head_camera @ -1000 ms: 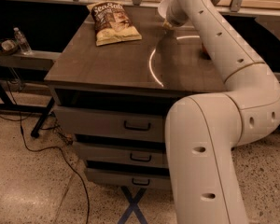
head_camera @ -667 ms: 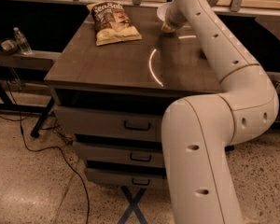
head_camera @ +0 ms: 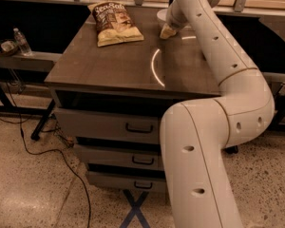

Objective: Move white bowl near redbull can

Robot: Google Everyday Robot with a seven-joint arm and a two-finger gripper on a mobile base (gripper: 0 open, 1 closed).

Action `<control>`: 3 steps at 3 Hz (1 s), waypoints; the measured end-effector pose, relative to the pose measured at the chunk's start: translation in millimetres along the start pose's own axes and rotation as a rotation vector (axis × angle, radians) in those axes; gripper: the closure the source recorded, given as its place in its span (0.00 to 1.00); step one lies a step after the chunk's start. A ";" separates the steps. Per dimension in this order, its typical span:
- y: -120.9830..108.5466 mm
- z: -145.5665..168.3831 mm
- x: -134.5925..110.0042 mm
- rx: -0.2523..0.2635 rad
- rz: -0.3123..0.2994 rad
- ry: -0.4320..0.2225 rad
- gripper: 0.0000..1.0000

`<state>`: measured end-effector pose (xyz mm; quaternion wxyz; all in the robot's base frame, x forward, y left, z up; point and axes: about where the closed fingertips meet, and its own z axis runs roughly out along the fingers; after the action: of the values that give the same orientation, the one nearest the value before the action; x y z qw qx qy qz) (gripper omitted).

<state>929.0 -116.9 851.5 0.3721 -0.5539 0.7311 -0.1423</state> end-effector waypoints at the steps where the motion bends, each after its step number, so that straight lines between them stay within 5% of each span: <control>1: -3.0 -4.6 -2.3 0.000 0.000 0.000 0.00; 2: -4.6 -6.3 -3.3 0.000 0.000 0.000 0.00; 3: -5.2 -8.0 -4.0 0.000 0.000 0.000 0.18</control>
Offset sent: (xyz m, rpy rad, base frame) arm -0.0807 -0.0020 0.1125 0.3203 -0.1785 0.1399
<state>927.5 -116.6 861.8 0.3723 -0.5538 0.7311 -0.1423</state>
